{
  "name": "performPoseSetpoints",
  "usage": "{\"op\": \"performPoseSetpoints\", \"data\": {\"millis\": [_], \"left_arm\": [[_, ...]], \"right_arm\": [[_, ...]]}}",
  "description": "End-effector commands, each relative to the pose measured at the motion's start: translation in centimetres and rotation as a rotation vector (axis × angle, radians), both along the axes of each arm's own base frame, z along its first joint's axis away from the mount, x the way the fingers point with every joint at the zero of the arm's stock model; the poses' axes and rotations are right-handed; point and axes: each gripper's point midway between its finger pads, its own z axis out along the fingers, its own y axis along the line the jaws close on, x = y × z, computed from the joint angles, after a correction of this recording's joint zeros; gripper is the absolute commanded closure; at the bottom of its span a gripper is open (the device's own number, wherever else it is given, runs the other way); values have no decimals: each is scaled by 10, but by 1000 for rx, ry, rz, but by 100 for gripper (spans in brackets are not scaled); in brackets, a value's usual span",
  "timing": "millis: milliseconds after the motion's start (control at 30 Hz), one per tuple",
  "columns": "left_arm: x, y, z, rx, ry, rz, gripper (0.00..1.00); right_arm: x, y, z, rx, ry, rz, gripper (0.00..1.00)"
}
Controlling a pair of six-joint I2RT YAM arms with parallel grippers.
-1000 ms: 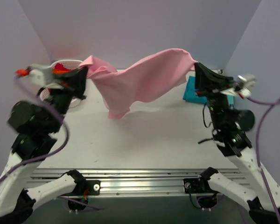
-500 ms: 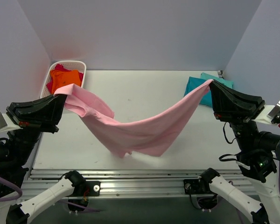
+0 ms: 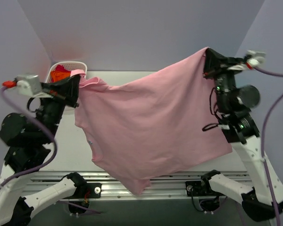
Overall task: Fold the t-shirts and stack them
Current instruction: Flatten out the tshirt
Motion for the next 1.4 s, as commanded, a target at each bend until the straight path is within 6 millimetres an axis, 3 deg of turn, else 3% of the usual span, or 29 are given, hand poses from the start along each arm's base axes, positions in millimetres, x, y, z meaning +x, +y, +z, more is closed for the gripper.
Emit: {"op": "performPoseSetpoints", "data": {"millis": [0,167,200,233,267,300,333,367,400,433,467,533,567,600,633,667,733,767,800,900,933,967,1000,1033,1067,1100,1133,1233,1367], "left_arm": [[68,-1,-46,45,183,254,98],[140,-27,-115,156,361,382,98],[170,-26,-144,195,424,411,98],[186,-28,-157,192,448,404,98],[202,-30,-172,173,485,386,98],[227,-43,-207,210,548,341,98],[246,-30,-222,203,576,369,98],[261,-31,-236,198,600,365,98],[285,-36,-276,239,667,366,98],[299,-35,-292,253,689,374,98],[328,-32,-324,292,728,394,98],[355,-29,-361,334,796,401,98],[379,-23,-352,316,778,417,98],[397,-21,-406,356,867,428,98],[403,-17,-423,370,919,425,98],[414,-13,-435,367,937,428,98],[437,-15,-453,365,945,418,98],[442,-14,-476,386,968,418,98],[452,-12,-464,370,941,427,98],[465,-7,-466,376,939,451,96],[468,-7,-466,379,935,450,89],[472,-7,-465,380,930,443,65],[475,-6,-473,384,940,443,42],[480,-3,-459,373,920,460,22],[481,-1,-455,367,918,473,10],[482,5,-449,368,912,508,6],[482,9,-440,361,896,537,6],[479,35,-390,319,798,677,6],[458,59,-356,314,764,750,6]], "right_arm": [[94,-12,-98,-32,325,-263,100],[163,2,-199,-97,545,-335,100],[171,1,-217,-97,576,-348,100],[180,-2,-230,-97,602,-372,100],[195,1,-261,-123,660,-385,100],[204,-1,-271,-125,680,-396,100],[213,0,-284,-125,701,-400,100],[227,4,-315,-155,755,-405,100],[236,5,-324,-156,768,-409,100],[245,3,-334,-156,781,-419,100],[258,6,-366,-181,832,-426,100],[279,6,-376,-171,838,-433,100],[290,8,-407,-192,887,-437,100],[297,9,-415,-192,895,-446,100],[310,11,-409,-182,881,-451,100],[318,12,-436,-207,922,-463,100],[328,7,-447,-218,936,-511,100],[341,7,-456,-219,938,-524,100],[347,6,-460,-224,938,-538,100],[363,1,-473,-224,959,-580,100],[364,-5,-477,-221,968,-612,100],[366,-8,-489,-218,984,-632,100],[373,-12,-482,-192,970,-643,95],[372,-16,-485,-169,979,-667,82],[372,-21,-493,-161,994,-694,60],[376,-23,-483,-139,976,-717,37],[373,-25,-484,-140,988,-748,1],[369,-38,-479,-124,994,-849,0],[355,-43,-455,-79,965,-858,0]]}}
